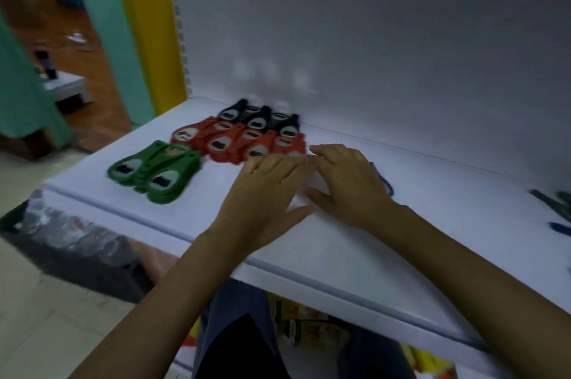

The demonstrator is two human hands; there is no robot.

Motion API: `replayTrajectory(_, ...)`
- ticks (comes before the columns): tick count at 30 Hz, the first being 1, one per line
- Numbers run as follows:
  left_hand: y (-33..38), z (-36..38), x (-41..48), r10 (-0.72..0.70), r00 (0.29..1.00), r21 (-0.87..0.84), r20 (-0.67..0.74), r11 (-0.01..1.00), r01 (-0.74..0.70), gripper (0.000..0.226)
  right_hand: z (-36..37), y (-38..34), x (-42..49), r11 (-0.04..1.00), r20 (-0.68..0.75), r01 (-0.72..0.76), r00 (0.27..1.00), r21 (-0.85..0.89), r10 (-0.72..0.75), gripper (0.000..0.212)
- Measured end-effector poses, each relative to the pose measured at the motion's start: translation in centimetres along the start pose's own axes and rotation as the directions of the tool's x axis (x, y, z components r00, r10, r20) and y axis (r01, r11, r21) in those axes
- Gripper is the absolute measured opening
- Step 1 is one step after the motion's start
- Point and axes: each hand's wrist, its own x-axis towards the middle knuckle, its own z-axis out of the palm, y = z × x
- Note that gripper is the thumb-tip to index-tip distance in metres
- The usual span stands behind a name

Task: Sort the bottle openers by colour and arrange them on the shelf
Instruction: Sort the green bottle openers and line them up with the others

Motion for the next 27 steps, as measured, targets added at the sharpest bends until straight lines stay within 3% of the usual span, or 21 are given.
replayTrajectory(5,7.1,4.3,5.1,0.202,0.979,-0.16,0.032,0.968,-0.195,0.055,-1.1,6.5,-7.9,0.945,-0.012,-0.327,0.945,-0.008,0.327,0.056)
replayTrajectory(10,14.8,8.7,10.0,0.333,0.941,-0.401,0.067,0.872,-0.28,0.064,-2.2,12.1,-16.2,0.764,-0.037,-0.645,0.764,-0.008,0.644,0.055)
replayTrajectory(15,21.7,13.2,13.5,0.299,0.929,-0.719,0.217,0.693,-0.055,0.075,-3.7,16.3,-22.3,0.6,-0.134,-0.797,0.588,0.074,0.798,0.037)
replayTrajectory(20,21.7,16.1,14.1,0.211,0.919,-0.801,0.334,0.577,0.159,0.075,-3.8,20.7,-22.6,0.419,-0.133,-0.891,0.4,0.178,0.907,0.027)
replayTrajectory(23,21.2,16.5,14.6,0.112,0.935,-0.849,0.337,0.466,0.25,0.066,-3.2,23.2,-20.9,0.295,-0.045,-0.954,0.293,0.053,0.955,0.024)
replayTrajectory(27,21.1,16.4,14.8,0.075,0.938,-0.871,0.339,0.401,0.283,0.062,-2.5,24.7,-19.1,0.278,-0.055,-0.946,0.291,-0.168,0.955,0.019)
